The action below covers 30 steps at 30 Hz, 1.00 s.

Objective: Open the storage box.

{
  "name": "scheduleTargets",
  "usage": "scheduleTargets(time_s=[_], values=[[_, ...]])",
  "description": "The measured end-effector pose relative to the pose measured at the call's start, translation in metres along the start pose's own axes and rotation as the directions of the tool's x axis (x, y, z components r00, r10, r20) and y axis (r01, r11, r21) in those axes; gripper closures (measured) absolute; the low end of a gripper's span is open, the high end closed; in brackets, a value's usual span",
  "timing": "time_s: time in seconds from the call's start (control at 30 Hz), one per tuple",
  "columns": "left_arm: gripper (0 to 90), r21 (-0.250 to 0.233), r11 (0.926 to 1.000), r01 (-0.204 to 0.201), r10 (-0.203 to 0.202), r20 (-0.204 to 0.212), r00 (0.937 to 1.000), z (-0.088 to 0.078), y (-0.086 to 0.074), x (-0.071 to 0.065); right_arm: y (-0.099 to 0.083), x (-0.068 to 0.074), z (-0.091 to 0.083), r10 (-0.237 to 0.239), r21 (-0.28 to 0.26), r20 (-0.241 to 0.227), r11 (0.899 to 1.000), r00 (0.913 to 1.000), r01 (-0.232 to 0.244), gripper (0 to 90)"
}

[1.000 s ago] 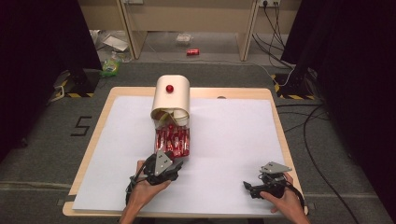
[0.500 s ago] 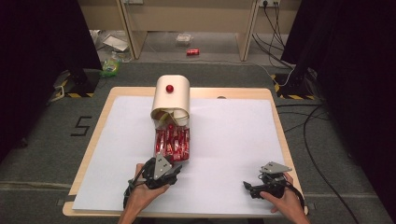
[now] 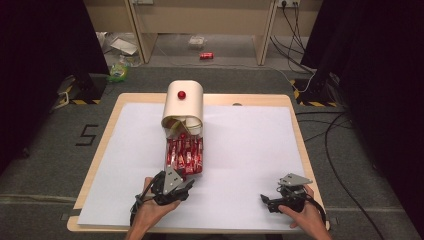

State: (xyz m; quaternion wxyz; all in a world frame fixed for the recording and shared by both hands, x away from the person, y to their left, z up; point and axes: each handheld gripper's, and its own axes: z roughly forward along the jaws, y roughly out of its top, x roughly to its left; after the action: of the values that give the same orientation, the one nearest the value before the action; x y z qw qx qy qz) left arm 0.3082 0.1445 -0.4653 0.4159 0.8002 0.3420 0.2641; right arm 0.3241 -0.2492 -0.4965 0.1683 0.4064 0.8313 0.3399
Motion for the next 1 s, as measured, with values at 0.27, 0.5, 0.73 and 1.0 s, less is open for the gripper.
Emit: scheduleTargets(time_s=[0.27,0.5,0.73,1.0], values=[[46.0,-0.011,0.9998,0.015,-0.015,0.008,0.9999,-0.002,0.0,0.002,0.0,0.0,0.0,0.0,0.0,0.0,1.0,1.0,0.0,5.3],[41.3,-0.021,0.9992,0.033,-0.033,0.012,0.9994,0.002,-0.001,0.003,0.0,0.0,0.0,0.0,0.0,0.0,1.0,1.0,0.0,5.3],[36.5,-0.044,0.9968,0.067,-0.067,0.011,0.9977,0.0,0.002,0.007,0.0,0.0,0.0,0.001,0.001,0.0,1.0,1.0,-0.001,5.3],[33.7,-0.052,0.9963,0.069,-0.069,0.009,0.9976,-0.002,0.011,0.007,0.0,0.0,0.0,0.0,0.001,0.0,1.0,1.0,0.0,5.3]])
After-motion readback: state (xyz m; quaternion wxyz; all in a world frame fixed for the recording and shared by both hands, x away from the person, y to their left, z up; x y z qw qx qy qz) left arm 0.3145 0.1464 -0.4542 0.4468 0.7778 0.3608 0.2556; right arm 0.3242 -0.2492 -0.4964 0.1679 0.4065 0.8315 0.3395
